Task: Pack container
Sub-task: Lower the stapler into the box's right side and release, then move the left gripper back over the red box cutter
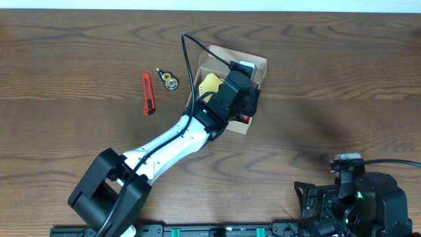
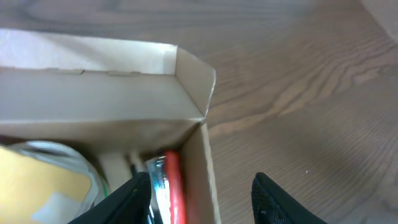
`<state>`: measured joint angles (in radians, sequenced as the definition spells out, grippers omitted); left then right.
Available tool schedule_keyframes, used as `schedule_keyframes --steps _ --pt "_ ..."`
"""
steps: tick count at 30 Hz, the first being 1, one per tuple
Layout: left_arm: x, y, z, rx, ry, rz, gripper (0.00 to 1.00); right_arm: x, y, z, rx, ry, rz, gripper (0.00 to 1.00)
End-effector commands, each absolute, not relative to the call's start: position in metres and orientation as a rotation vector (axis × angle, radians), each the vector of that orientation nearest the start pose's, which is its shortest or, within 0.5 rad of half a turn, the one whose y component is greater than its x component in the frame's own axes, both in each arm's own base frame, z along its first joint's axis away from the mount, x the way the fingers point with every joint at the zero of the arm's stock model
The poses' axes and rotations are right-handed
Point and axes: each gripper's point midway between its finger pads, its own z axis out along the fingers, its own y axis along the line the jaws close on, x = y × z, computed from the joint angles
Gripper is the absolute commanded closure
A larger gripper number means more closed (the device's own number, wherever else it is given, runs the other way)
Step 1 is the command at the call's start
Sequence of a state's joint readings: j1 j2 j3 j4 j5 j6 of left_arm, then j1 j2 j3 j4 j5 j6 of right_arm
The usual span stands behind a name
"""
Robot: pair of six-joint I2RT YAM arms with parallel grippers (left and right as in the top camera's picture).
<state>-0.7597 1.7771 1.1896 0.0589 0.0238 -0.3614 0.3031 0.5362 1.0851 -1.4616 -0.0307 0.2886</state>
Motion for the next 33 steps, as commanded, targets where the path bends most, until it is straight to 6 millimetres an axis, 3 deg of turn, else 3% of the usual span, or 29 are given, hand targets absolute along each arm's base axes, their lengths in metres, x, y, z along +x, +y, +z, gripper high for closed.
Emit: schedule_keyframes --steps 1,4,7,12,16,20,24,27,33 --pt "0.379 -0.366 0.18 0.48 2.07 -0.686 0.47 0.114 0.04 0.233 -0.005 2.505 0.29 0.01" --pt "0.38 -0.362 0.211 0.529 1.975 -0.647 0.46 0.114 0.04 0.233 -0.005 2.505 0.29 0.01" --pt "0.385 -0.342 0.244 0.509 1.894 -0.526 0.41 0.114 0.04 0.233 -0.005 2.505 0.29 0.01" --pt "0.404 -0.26 0.283 0.257 1.871 -0.217 0.37 0.114 0.04 0.233 -0.005 2.505 0.29 0.01" --pt "0.415 -0.196 0.291 0.126 1.904 -0.079 0.35 0.114 0.04 0.233 -0.005 2.505 0.29 0.01" --pt "0.428 -0.139 0.275 -0.017 1.991 -0.039 0.32 0.114 0.04 0.233 -0.005 2.505 0.29 0.01" --pt "0.439 -0.099 0.244 -0.062 2.11 -0.06 0.21 0.114 0.04 0.233 -0.005 2.505 0.29 0.01" --pt "0.444 -0.069 0.217 -0.112 2.197 -0.033 0.19 0.114 0.04 0.233 -0.005 2.505 0.29 0.01" --pt "0.449 -0.044 0.151 -0.093 2.388 -0.042 0.14 0.114 0.04 0.233 -0.005 2.505 0.291 0.01"
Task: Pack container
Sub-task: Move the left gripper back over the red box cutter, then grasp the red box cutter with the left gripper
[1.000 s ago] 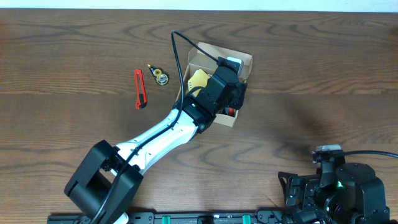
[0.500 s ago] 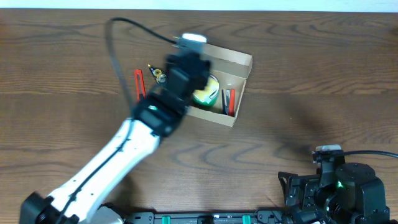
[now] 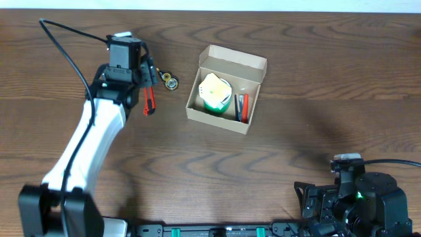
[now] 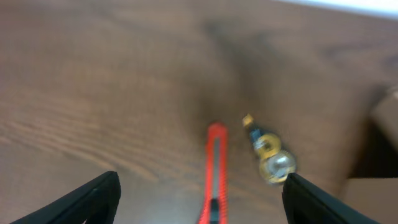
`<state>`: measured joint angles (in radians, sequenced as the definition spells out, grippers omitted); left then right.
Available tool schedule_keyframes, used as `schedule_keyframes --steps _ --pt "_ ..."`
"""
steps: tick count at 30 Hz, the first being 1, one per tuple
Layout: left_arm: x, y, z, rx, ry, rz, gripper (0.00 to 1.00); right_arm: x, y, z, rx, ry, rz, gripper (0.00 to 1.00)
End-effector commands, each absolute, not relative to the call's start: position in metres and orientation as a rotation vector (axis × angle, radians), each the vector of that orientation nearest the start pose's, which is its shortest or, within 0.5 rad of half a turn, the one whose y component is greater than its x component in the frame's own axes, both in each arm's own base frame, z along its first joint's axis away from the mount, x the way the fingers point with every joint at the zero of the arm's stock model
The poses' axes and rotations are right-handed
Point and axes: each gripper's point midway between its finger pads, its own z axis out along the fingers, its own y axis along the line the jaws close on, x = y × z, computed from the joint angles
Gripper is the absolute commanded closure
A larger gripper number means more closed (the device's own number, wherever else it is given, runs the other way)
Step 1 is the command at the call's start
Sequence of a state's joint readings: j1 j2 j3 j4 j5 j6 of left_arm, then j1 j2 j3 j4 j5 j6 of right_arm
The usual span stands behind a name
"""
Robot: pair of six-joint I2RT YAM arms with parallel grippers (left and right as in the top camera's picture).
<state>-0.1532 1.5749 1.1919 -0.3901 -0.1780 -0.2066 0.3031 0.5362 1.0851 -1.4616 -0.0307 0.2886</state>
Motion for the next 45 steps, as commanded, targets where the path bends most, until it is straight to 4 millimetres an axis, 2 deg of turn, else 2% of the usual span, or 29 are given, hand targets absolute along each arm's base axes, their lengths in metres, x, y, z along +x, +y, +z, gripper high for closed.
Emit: schedule_keyframes --steps 1,4,9,15,22,26,37,45 --pt "0.45 -0.042 0.14 -0.098 2.414 -0.046 0.11 0.114 0.04 0.233 -0.005 2.505 0.291 0.01" --pt "0.452 -0.043 0.11 -0.086 2.479 -0.049 0.06 0.114 0.04 0.233 -0.005 2.505 0.29 0.01" --pt "0.453 -0.044 0.072 -0.031 2.556 -0.028 0.06 0.114 0.04 0.233 -0.005 2.505 0.29 0.01" --pt "0.454 -0.044 0.04 -0.022 2.614 -0.017 0.07 0.114 0.04 0.233 -0.005 2.505 0.29 0.01" --pt "0.458 -0.045 0.022 0.005 2.623 -0.008 0.2 0.114 0.04 0.233 -0.005 2.505 0.291 0.01" --pt "0.457 -0.045 0.011 0.005 2.642 -0.005 0.23 0.114 0.04 0.233 -0.005 2.505 0.29 0.01" --pt "0.455 -0.044 0.0 0.005 2.666 0.003 0.4 0.114 0.04 0.233 -0.005 2.505 0.291 0.01" --pt "0.452 -0.044 -0.007 0.006 2.686 0.006 0.64 0.114 0.04 0.233 -0.005 2.505 0.291 0.01"
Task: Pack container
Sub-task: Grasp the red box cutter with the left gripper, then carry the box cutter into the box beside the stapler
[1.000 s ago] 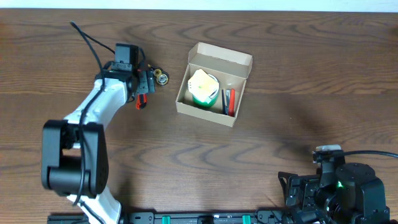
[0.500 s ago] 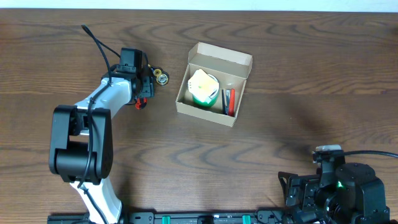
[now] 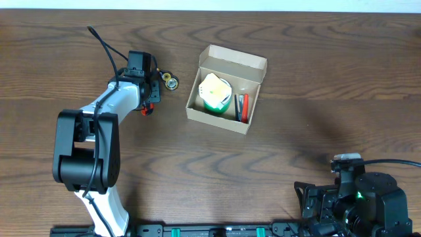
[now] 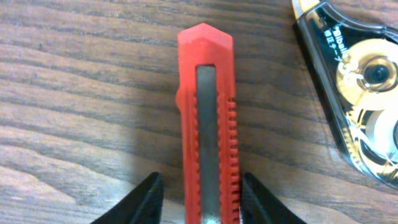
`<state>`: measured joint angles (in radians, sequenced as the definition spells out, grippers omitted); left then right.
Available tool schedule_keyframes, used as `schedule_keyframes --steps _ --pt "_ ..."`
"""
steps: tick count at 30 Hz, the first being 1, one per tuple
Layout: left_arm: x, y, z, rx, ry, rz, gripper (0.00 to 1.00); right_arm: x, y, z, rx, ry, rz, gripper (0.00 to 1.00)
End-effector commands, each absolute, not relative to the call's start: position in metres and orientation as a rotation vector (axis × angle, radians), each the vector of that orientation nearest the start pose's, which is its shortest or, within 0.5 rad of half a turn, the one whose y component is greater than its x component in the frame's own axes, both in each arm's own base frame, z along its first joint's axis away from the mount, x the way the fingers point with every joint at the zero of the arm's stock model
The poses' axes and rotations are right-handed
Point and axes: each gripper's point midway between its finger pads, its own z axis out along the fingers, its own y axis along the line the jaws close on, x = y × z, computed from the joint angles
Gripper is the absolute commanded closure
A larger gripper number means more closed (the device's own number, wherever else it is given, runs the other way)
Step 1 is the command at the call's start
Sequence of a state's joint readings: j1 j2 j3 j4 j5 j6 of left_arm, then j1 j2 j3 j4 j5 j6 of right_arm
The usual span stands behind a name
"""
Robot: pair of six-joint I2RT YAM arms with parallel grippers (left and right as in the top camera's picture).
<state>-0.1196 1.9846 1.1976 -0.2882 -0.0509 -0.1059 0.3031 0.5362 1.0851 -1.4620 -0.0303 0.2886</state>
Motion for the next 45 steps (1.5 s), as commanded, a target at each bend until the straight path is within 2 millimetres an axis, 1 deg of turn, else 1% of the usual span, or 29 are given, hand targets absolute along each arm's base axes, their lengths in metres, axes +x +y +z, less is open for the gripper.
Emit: schedule_keyframes --steps 1,2,8,10,12,15,17,21,22,23,25,28,29,30,32,35,37,39,42,45 --pt "0.452 -0.044 -0.007 0.006 2.686 0.007 0.66 0.114 0.04 0.233 -0.005 2.505 0.29 0.01" --pt "0.452 -0.044 -0.007 0.006 2.686 0.007 0.71 0.114 0.04 0.233 -0.005 2.505 0.29 0.01" --pt "0.451 -0.044 -0.004 0.006 2.688 0.006 0.85 0.114 0.04 0.233 -0.005 2.505 0.291 0.01" --pt "0.452 -0.044 0.002 0.005 2.679 0.005 0.89 0.114 0.04 0.233 -0.005 2.505 0.29 0.01" --pt "0.454 -0.044 0.012 0.005 2.665 0.003 0.94 0.114 0.04 0.233 -0.005 2.505 0.29 0.01" --pt "0.46 -0.045 0.04 0.004 2.62 -0.004 0.95 0.114 0.04 0.233 -0.005 2.505 0.29 0.01" --pt "0.464 -0.046 0.065 0.003 2.576 -0.011 0.94 0.114 0.04 0.233 -0.005 2.505 0.291 0.01" --pt "0.469 -0.05 0.125 0.018 2.443 -0.036 0.94 0.114 0.04 0.233 -0.005 2.505 0.29 0.01" --pt "0.468 -0.055 0.14 0.08 2.409 -0.046 0.94 0.114 0.04 0.233 -0.005 2.505 0.29 0.01" --pt "0.466 -0.067 0.156 0.2 2.365 -0.074 0.94 0.114 0.04 0.233 -0.005 2.505 0.29 0.01" --pt "0.457 -0.097 0.182 0.456 2.267 -0.153 0.94 0.114 0.04 0.233 -0.005 2.505 0.29 0.01" --pt "0.436 -0.147 0.21 0.852 2.064 -0.248 0.94 0.114 0.04 0.233 -0.005 2.505 0.29 0.01" --pt "0.43 -0.16 0.215 0.942 2.006 -0.258 0.94 0.114 0.04 0.233 -0.005 2.505 0.29 0.01" --pt "0.424 -0.173 0.218 1.032 1.95 -0.259 0.94 0.114 0.04 0.233 -0.005 2.505 0.291 0.01" --pt "0.412 -0.198 0.218 1.21 1.84 -0.243 0.94 0.114 0.04 0.233 -0.005 2.505 0.29 0.01" --pt "0.393 -0.232 0.208 1.451 1.692 -0.196 0.94 0.114 0.04 0.233 -0.005 2.505 0.29 0.01" --pt "0.381 -0.248 0.2 1.582 1.607 -0.155 0.94 0.114 0.04 0.233 -0.005 2.505 0.29 0.01" --pt "0.377 -0.258 0.192 1.658 1.573 -0.086 0.95 0.114 0.04 0.233 -0.005 2.505 0.29 0.01" --pt "0.376 -0.264 0.179 1.712 1.578 0.0 0.94 0.114 0.04 0.233 -0.005 2.505 0.29 0.01" --pt "0.37 -0.274 0.164 1.776 1.566 -0.004 0.94 0.114 0.04 0.233 -0.005 2.505 0.291 0.01"
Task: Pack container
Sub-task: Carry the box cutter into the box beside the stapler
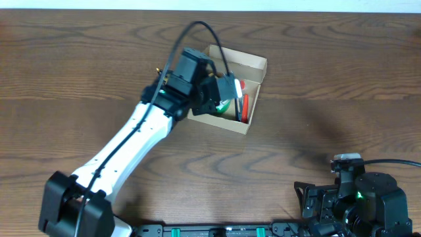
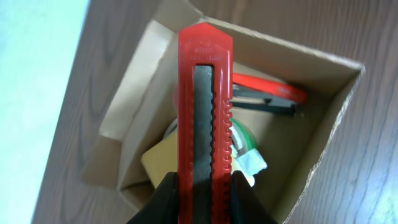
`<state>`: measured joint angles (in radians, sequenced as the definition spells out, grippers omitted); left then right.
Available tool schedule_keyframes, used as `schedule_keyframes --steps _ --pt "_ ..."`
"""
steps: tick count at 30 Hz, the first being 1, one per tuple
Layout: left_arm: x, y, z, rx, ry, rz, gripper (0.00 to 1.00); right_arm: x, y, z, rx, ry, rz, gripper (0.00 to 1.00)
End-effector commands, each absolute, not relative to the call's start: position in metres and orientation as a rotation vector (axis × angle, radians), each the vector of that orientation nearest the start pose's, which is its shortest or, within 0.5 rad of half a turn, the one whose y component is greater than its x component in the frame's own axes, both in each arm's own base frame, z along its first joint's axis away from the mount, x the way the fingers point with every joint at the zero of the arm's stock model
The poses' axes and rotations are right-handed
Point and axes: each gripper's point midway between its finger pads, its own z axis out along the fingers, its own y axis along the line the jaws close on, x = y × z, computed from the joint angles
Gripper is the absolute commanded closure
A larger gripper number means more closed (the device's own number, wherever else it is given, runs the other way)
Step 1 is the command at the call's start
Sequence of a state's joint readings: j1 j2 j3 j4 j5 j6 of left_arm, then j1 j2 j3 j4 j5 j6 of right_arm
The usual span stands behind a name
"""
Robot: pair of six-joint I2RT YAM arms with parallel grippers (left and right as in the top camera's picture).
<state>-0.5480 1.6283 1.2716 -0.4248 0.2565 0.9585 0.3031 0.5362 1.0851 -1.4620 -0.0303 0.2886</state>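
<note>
The open cardboard box (image 1: 254, 64) stands at the table's far middle. My left gripper (image 1: 225, 90) hovers over it, shut on a red snap-blade cutter (image 2: 205, 106) that points forward between the fingers (image 2: 163, 200). In the left wrist view the box (image 2: 333, 118) lies below the cutter. Inside it are a yellow-and-green tape roll (image 2: 244, 144) and a red and a black pen-like item (image 2: 268, 94). My right gripper (image 1: 317, 201) stays folded at the near right edge, and its jaws cannot be made out.
The left arm (image 1: 131, 141) runs diagonally from the near left up to the box and covers the table left of it, where only a small dark tip (image 1: 158, 68) shows. Bare wood surrounds the box on the right and front.
The left gripper was down on the table left of the box, jaws astride the red cutter. Now it is shut on the cutter and holds it over the open box.
At first the left gripper was open at the box's corner, with the cutter and a small tape dispenser on the table to the left. Then it hung open above the cutter, then sat low astride it. Now the cutter is off the table, held over the box.
</note>
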Motion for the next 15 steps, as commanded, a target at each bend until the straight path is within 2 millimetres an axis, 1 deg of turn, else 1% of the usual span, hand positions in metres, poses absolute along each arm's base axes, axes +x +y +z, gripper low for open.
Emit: schedule_keyframes --steps 1,3,9,15 --pt "0.367 -0.277 0.16 1.79 1.564 -0.01 0.94 0.114 0.04 0.233 -0.005 2.505 0.291 0.01" --pt "0.363 -0.282 0.154 1.814 1.564 -0.022 0.94 0.114 0.04 0.233 -0.005 2.505 0.29 0.01" --pt "0.354 -0.291 0.145 1.885 1.517 -0.021 0.94 0.114 0.04 0.233 -0.005 2.505 0.291 0.01" --pt "0.356 -0.288 0.136 1.917 1.525 0.015 0.94 0.114 0.04 0.233 -0.005 2.505 0.291 0.01"
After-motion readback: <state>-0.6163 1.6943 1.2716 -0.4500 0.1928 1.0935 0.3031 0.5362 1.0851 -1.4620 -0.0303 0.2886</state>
